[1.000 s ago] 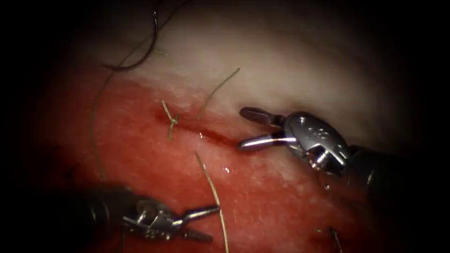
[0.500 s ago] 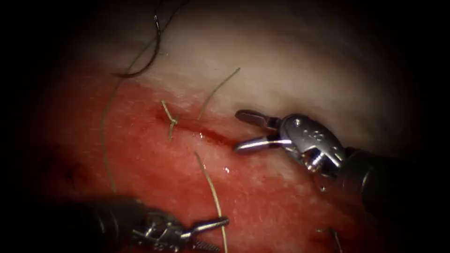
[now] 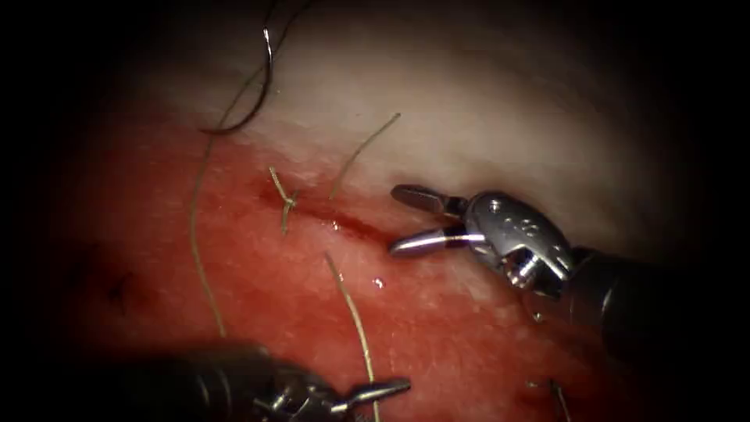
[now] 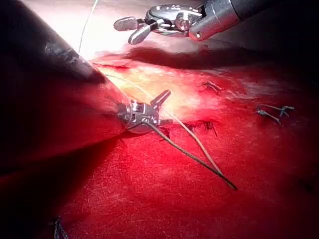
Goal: Wound Closure
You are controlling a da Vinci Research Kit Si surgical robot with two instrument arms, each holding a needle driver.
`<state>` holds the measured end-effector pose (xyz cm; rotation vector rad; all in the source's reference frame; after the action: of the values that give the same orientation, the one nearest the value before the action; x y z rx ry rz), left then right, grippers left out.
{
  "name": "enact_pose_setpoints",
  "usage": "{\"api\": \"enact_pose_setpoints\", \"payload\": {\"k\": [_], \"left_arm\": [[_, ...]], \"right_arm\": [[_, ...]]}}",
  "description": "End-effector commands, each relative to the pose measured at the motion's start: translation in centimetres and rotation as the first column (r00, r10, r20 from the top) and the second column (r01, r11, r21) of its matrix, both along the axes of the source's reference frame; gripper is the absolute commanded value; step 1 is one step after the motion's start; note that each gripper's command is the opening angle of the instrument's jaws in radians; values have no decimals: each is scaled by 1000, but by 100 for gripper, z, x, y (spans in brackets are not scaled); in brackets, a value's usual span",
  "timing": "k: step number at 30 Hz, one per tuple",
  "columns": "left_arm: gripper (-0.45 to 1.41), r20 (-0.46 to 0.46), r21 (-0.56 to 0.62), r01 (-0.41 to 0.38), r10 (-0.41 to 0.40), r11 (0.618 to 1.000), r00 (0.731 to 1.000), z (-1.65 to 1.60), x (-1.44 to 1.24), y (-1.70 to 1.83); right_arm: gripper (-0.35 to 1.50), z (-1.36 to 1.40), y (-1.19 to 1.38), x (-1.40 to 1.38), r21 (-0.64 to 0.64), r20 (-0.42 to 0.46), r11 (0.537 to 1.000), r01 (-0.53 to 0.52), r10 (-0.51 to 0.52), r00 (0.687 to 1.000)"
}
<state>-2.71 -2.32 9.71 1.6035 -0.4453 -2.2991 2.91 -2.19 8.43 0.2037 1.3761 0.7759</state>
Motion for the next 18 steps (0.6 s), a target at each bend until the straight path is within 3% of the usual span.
{"api": "enact_pose_setpoints", "payload": {"k": [1, 3, 17, 18], "left_arm": [[27, 0, 2, -6, 6, 1000, 1000, 6, -6, -3], [19, -1, 3, -14, 14, 1000, 1000, 4, -5, -6], [14, 6, 7, -47, 47, 999, 999, -7, 7, -18], [-3, 6, 8, -51, 51, 999, 999, -7, 8, -18]], "right_arm": [[148, 6, 1, 9, -2, -3, 1000, 1, -1, 1000], [148, 6, 1, 10, -2, -3, 1000, 1, -1, 1000], [148, 12, -1, 15, -5, 2, 1000, 6, -6, 1000], [148, 13, -1, 15, -5, 2, 1000, 6, -6, 1000]]}}
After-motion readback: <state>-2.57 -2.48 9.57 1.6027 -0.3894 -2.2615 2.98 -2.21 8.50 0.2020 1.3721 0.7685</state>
